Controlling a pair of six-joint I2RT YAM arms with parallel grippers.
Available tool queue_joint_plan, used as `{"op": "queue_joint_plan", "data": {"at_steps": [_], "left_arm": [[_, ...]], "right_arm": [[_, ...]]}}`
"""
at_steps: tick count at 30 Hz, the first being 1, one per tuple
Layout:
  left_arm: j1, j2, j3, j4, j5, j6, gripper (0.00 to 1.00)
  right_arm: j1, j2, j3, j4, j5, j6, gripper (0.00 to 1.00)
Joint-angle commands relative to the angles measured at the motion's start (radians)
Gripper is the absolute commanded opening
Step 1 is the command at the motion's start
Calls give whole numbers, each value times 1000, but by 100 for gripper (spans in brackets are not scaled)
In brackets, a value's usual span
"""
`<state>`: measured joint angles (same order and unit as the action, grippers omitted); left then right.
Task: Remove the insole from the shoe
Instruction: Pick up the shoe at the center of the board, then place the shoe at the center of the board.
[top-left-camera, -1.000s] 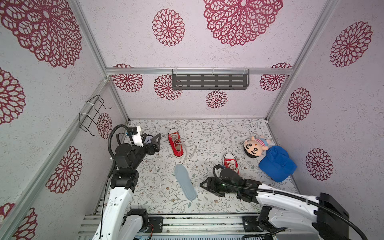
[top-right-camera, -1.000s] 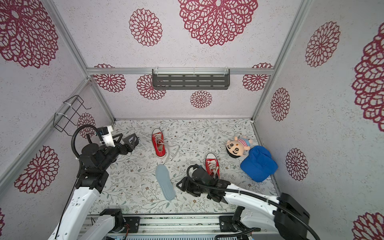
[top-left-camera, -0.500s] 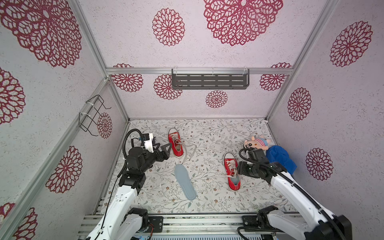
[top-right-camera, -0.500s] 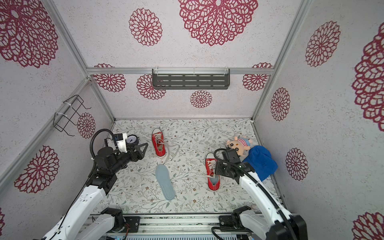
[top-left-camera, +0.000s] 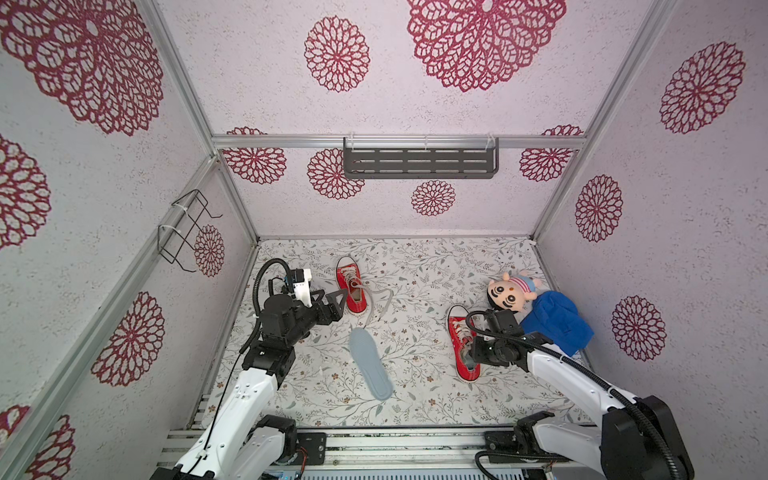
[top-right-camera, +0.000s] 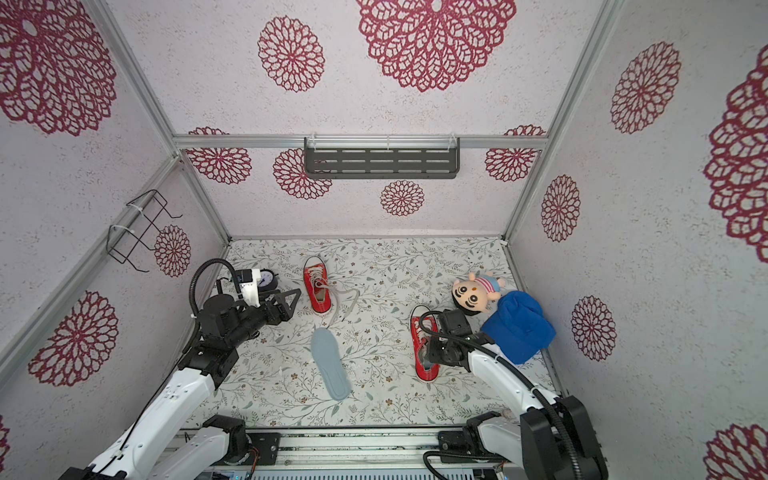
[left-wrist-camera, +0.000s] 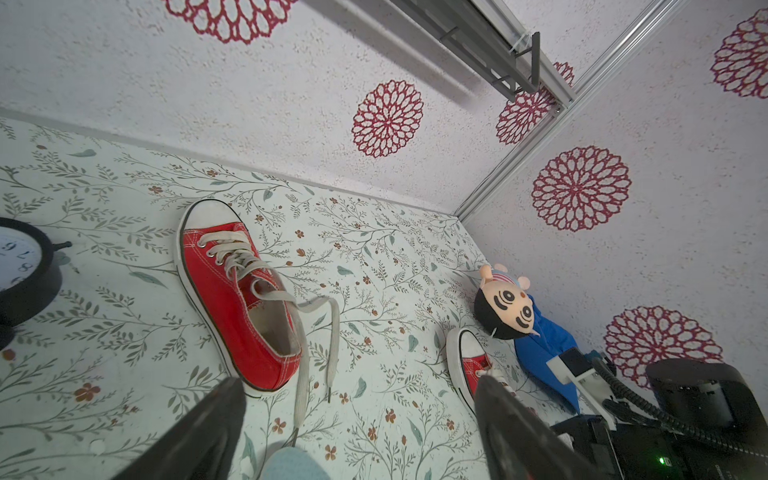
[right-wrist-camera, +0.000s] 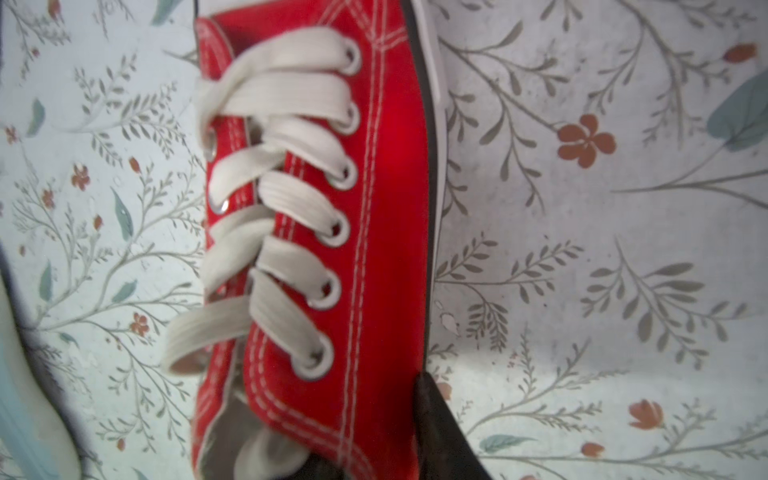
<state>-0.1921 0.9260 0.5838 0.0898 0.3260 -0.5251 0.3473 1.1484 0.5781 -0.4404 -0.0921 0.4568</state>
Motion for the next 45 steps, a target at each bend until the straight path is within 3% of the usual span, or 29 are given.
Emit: {"op": "queue_joint_plan", "data": {"at_steps": [1, 6, 11, 20, 25, 31, 37, 45], "left_arm": [[-16, 9, -3, 44, -5, -1, 89], [-30, 33, 2, 70, 5, 0, 89], [-48, 48, 5, 87, 0, 2, 89], [-70, 74, 10, 95, -11, -2, 89], [-73, 73, 13, 77, -16, -1, 89], [-76, 67, 13, 65, -19, 7, 89], [-83, 69, 20, 17, -16, 19, 89], [-128, 29, 19, -128, -9, 52, 87]], "right_arm": [[5, -62, 21, 107, -31, 21, 0], [38, -188, 35, 132, -76, 92, 0], [138, -224, 59, 157, -66, 163, 0], [391, -54, 122, 251, 116, 302, 0], [458, 65, 108, 380, 157, 373, 0], [475, 153, 88, 427, 135, 361, 0], [471, 136, 80, 367, 130, 333, 33], [399, -85, 96, 193, 134, 234, 56]]}}
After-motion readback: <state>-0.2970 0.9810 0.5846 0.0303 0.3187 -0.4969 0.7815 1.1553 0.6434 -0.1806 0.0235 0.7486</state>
